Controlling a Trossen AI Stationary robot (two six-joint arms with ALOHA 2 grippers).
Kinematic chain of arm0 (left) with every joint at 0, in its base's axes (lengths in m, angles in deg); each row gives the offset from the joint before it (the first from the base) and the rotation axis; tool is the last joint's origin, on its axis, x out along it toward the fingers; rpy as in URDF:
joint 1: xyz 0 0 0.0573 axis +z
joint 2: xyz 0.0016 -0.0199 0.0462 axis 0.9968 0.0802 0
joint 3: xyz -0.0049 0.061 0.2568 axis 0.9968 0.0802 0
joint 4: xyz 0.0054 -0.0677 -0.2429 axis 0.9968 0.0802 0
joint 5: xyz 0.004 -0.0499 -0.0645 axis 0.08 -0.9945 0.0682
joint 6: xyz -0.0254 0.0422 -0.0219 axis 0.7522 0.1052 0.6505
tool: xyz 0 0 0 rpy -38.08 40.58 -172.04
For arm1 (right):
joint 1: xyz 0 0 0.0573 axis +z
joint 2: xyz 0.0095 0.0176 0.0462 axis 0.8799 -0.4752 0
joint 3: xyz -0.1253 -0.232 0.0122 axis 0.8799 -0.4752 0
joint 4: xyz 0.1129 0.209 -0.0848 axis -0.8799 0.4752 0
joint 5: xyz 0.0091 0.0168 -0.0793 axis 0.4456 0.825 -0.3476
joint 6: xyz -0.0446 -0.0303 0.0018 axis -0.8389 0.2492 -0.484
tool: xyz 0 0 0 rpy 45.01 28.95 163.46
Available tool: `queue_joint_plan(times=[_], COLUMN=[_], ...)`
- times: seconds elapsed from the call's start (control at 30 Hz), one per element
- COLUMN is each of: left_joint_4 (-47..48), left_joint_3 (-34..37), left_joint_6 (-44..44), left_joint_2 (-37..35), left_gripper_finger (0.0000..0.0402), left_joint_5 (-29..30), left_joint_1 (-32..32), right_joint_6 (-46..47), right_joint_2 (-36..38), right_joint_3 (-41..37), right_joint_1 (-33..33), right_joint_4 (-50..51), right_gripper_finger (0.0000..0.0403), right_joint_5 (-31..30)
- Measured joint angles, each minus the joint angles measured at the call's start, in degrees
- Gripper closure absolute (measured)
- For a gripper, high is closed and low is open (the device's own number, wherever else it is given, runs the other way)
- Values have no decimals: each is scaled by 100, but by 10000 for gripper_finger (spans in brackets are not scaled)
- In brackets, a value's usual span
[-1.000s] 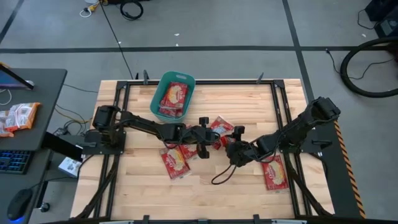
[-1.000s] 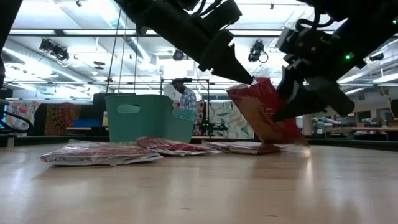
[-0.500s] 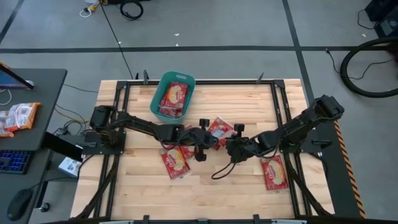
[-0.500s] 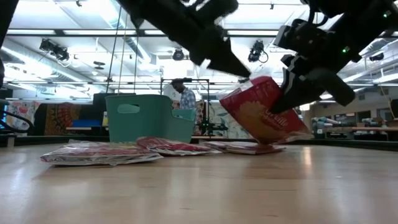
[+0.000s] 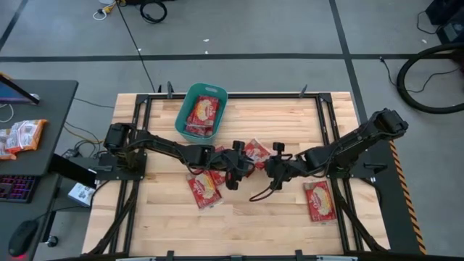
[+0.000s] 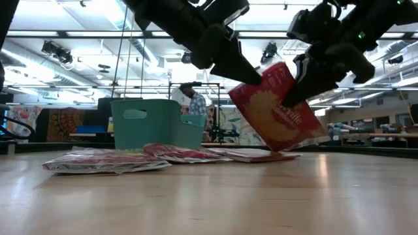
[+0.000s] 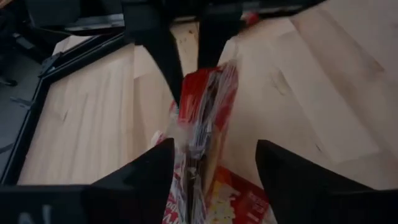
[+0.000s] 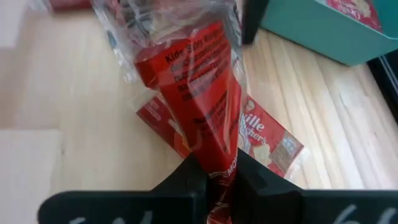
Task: Sort popcorn bags into baskets
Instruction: Put the red popcorn bag into the green bin
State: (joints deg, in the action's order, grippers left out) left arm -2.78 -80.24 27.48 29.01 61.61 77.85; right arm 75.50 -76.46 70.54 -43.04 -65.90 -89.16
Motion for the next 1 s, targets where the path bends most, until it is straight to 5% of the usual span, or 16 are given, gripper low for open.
queue_joint_plan(times=[0.3, 0.67, 1.0], left_joint_4=[4, 38, 986], left_joint_3=[0, 0, 7], left_joint_6=[16, 536, 740], left_joint_2=[0, -3, -552], left_gripper_finger=[199, 371, 372], left_joint_5=[282, 113, -244], left_joint_1=[-2, 36, 270], right_joint_6=[306, 503, 280], right_joint_2=[321, 347, 956], right_joint_3=[-2, -2, 328], right_joint_1=[-241, -388, -453], right_joint_4=[-545, -547, 327], right_gripper_finger=[365, 351, 298], right_joint_5=[1105, 1342, 1183])
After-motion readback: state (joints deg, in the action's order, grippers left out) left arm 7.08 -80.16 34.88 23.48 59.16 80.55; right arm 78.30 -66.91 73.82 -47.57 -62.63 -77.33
